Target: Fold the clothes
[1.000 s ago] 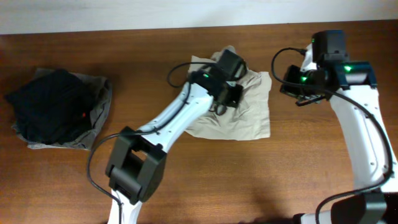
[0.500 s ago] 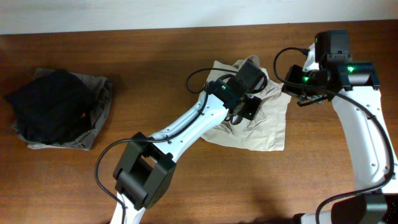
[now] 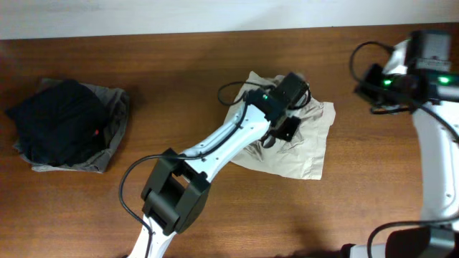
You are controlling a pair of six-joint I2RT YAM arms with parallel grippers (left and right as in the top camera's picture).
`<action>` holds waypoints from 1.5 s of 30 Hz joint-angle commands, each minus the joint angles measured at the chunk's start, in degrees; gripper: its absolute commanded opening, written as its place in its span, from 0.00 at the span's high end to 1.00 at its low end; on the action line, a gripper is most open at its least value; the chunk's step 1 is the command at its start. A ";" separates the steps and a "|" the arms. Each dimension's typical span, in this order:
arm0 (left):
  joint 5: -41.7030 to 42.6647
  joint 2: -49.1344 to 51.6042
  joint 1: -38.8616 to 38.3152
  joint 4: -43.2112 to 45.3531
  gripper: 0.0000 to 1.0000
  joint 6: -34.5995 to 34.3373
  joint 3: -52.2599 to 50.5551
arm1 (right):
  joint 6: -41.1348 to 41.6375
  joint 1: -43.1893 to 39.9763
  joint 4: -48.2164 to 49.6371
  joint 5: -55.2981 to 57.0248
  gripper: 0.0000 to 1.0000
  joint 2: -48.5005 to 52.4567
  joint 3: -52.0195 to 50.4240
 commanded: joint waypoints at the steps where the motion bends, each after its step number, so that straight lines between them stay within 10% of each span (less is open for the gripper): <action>1: -0.63 0.24 -1.44 -1.29 1.00 0.13 4.98 | 0.46 -2.91 0.17 -3.39 0.96 -3.41 3.19; 11: 0.44 10.51 -6.25 -1.81 0.92 1.66 4.98 | 0.46 -4.17 -0.07 -4.42 0.96 -4.15 3.28; 19: 0.42 10.82 -6.16 -2.29 0.01 1.64 5.40 | 0.46 -4.17 -0.74 -4.37 0.95 -4.15 3.28; 35: -16.11 10.56 1.75 -26.86 0.03 2.25 40.50 | -0.26 -3.37 -7.15 0.63 0.96 -1.70 2.58; 41: -9.97 14.08 10.99 -26.43 0.79 2.99 40.37 | -3.45 0.74 -7.32 0.42 0.96 2.82 -2.58; 45: 3.76 19.10 15.65 -25.90 0.94 9.29 40.37 | -10.12 3.58 -6.60 -1.60 0.96 6.69 -5.53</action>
